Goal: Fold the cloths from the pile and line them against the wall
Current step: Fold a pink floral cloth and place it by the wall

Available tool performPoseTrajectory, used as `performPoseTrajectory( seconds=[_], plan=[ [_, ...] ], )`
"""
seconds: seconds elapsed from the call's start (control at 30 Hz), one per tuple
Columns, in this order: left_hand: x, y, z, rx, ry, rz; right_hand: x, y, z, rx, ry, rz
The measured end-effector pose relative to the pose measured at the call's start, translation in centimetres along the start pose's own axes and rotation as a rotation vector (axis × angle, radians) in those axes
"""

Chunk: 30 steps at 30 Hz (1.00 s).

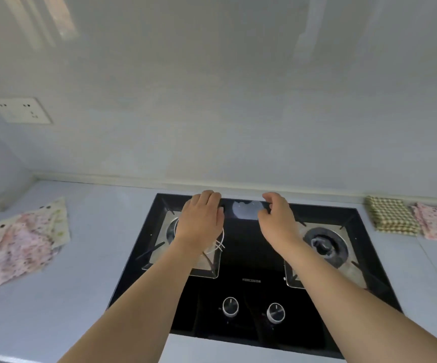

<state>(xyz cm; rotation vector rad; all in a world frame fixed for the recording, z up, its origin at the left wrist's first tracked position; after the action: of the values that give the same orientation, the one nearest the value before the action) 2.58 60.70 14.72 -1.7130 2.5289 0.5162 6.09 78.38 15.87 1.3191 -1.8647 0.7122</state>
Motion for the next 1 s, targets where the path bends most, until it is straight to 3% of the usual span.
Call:
performPoseTrajectory(
  seconds=[0.2,0.5,0.73,1.0],
  plan=[
    [11.5,-2.0,-2.8,0.007,-0.010,-0.106,6.6,-0.9,9.6,0.148,0.035,-0.036],
    [21.2,-6.2,-5.3,0.008,0.030,-0.270,10.3,-1.1,19.7,0.246,0.027,-0.087],
    [33.3,-10.8,-8.3,0.051,0.013,-0.437,16.9,-3.4,28.8,0.376,0.006,-0.179],
    [49.1,-15.8,-8.5,0.248,-0.088,-0.432,23.5,-6.5,43.4,0.484,-0.123,-0.235]
  ],
)
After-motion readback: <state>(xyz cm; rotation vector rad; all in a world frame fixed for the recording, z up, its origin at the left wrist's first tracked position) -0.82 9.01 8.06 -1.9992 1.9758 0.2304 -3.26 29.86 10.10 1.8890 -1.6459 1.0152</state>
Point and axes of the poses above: each hand's wrist, its own y-axis towards the middle knuckle, its own z-axis out of the palm, x = y × z, the point moved 1 cm from there along y, towards the middle knuckle, and after that the axes turned 1 degree about -y, right-handed, at the moved point
